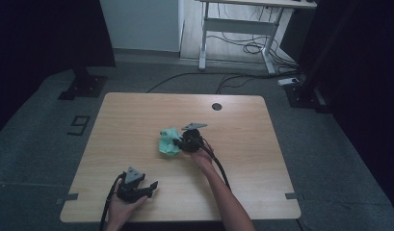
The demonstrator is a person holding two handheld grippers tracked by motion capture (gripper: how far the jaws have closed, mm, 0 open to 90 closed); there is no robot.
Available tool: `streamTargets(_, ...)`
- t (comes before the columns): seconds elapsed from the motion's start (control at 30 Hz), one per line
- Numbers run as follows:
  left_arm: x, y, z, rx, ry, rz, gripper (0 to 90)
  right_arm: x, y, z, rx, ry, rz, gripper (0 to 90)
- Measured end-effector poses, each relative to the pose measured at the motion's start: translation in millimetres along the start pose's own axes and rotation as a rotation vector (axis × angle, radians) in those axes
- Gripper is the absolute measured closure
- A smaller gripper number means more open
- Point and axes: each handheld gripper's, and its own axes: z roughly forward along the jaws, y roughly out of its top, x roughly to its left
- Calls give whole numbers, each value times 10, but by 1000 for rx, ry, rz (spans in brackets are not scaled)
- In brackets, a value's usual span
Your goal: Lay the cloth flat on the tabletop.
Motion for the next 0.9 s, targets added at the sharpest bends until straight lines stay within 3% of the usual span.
streamTargets(0.37,6,6,-12,-8,5,-11,369,60,-10,-395,-75,46,-12,782)
streamTargets(0.9,10,9,-11,-13,4,-15,370,140,-126,-709,-148,80,-39,783)
